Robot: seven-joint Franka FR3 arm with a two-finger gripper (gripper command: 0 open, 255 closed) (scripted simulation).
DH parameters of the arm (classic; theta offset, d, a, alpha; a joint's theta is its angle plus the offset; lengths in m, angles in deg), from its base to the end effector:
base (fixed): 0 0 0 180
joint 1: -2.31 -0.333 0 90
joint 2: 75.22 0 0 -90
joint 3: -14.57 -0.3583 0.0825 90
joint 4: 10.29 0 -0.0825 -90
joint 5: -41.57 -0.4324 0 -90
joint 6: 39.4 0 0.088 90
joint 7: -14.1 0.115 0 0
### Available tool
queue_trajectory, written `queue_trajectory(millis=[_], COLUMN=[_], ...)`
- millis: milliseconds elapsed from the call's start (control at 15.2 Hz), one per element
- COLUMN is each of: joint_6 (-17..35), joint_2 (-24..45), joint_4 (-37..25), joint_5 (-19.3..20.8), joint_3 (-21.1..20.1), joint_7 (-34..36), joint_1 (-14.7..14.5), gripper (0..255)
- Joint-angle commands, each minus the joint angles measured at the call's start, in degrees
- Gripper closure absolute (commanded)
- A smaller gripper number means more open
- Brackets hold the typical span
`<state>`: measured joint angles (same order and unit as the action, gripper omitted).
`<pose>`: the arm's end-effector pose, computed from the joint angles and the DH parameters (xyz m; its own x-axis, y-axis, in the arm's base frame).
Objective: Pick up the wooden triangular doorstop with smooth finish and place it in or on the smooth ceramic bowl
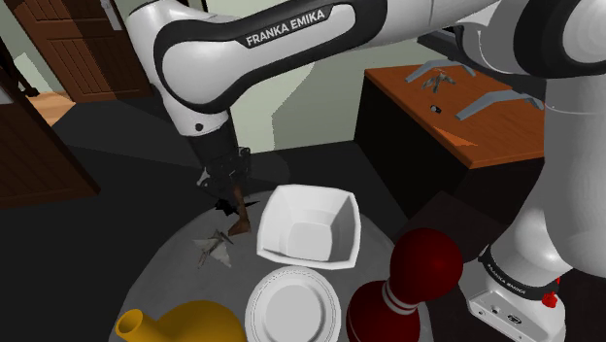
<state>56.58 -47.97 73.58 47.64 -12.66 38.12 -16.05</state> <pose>0.5502 0.4681 0.4303 0.9031 0.3583 -0.2365 0.3653 -0.9308 -0.0153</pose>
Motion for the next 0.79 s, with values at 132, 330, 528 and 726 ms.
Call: queue_trajectory(millis=[132, 330, 528, 726], joint_6=[-3.12, -5.34, -7.63, -10.0], joint_2=[-0.42, -0.59, -0.63, -0.52], joint_4=[-2.75, -4.83, -7.11, -9.63], joint_5=[-0.22, -0.32, -0.37, -0.36], joint_3=[-0.14, -0.24, -0.32, -0.39], joint_7=[-0.03, 0.02, 0.1, 0.21], joint_1=[-0.13, -0.31, -0.54, -0.84], gripper=[255, 255, 255, 255])
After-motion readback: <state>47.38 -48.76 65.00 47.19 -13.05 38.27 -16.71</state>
